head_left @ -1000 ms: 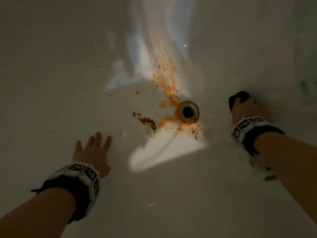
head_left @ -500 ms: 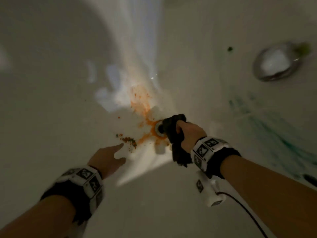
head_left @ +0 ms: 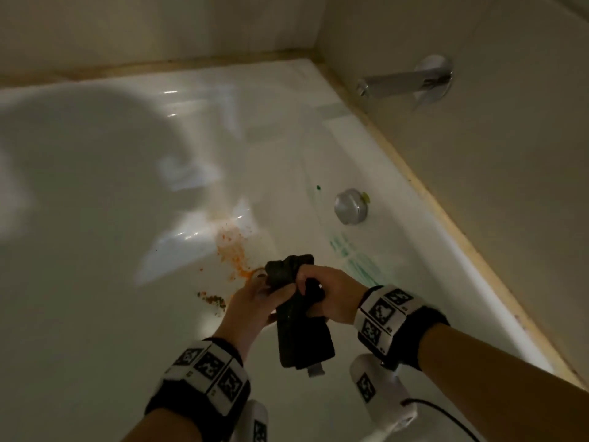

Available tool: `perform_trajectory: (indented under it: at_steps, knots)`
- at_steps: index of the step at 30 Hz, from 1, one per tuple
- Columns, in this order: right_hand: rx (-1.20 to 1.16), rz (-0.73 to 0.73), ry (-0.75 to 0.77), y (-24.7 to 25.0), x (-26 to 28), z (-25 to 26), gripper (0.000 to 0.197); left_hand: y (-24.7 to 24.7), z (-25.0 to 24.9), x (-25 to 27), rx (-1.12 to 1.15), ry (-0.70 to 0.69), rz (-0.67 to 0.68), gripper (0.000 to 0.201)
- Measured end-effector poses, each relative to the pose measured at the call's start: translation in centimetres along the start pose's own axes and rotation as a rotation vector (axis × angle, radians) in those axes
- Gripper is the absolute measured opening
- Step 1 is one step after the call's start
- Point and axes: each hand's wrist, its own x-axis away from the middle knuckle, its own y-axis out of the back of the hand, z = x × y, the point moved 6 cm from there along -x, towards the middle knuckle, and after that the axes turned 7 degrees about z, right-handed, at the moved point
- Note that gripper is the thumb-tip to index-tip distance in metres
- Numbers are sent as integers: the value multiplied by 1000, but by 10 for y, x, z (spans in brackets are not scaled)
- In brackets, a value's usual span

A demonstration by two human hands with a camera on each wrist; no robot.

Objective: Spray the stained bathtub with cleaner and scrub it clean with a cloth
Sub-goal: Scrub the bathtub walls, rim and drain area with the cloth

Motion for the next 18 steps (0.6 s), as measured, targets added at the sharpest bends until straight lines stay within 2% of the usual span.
perform_trajectory:
  at_steps: [4, 6, 8, 9, 12, 15, 18]
  knots:
    - [6, 153, 8, 20, 6, 5, 32, -21, -6, 3, 122, -2, -113, 21]
    - [74, 39, 30, 56, 1, -6, 24, -23, -11, -8, 110, -44, -257, 19]
    - [405, -127, 21, 105, -3, -21, 35, -23, -9, -23, 8, -45, -405, 23]
    - [562, -142, -9, 126, -1, -31, 46, -26, -11, -27, -45, -36, -462, 28]
    - [916, 16, -183, 172, -5, -74, 82, -31, -18, -38, -119, -32, -612, 36]
    - [1004, 126, -255, 193, -14, -97, 105, -31, -30, -46, -198, -21, -728, 45]
    - [1022, 162, -214, 199, -29, -98, 103, -31, -44, -55, -260, -50, -776, 46]
